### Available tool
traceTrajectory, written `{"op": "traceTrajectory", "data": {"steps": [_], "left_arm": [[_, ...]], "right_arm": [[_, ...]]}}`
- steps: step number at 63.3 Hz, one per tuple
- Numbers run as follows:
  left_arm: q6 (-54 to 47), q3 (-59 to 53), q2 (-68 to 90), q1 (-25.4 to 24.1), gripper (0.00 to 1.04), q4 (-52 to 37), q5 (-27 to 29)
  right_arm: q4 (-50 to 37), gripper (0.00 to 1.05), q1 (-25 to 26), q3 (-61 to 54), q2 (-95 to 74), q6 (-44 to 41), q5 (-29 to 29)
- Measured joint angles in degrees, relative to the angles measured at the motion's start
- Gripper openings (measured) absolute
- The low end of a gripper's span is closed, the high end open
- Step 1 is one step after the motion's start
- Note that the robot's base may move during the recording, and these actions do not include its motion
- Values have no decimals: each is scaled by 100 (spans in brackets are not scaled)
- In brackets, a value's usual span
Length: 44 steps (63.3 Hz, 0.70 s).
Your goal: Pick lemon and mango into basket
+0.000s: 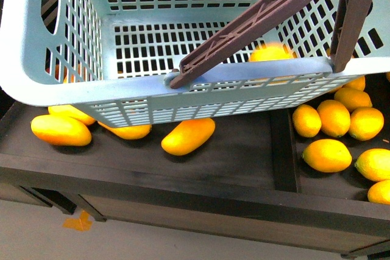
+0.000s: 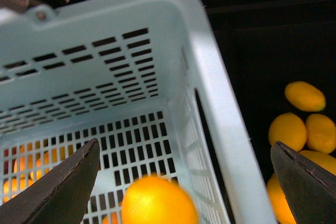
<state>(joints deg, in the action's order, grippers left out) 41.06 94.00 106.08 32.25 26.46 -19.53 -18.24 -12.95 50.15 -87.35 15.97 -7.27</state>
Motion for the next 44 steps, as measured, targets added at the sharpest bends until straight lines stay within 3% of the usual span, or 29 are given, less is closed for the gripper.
{"op": "traceTrajectory", "data": {"steps": [6,14,19,42,44], "left_arm": [[20,-22,0,-4,17,2,4],[20,-24,-2,13,17,0,0],[26,-24,-2,9,17,0,2],[35,-28,-2,2,17,0,-13],[31,-28,-2,0,17,0,-7]], "right_arm": [[-9,96,35,-15,190,81,-90],[-2035,77,118,-887,396,-839,-358],[-2693,65,219,-1488,621,-1178,-275],[-3158,3,667,-3235,1906,-1539,122],[-3156,2,693,-3342,2013,-1563,146]]}}
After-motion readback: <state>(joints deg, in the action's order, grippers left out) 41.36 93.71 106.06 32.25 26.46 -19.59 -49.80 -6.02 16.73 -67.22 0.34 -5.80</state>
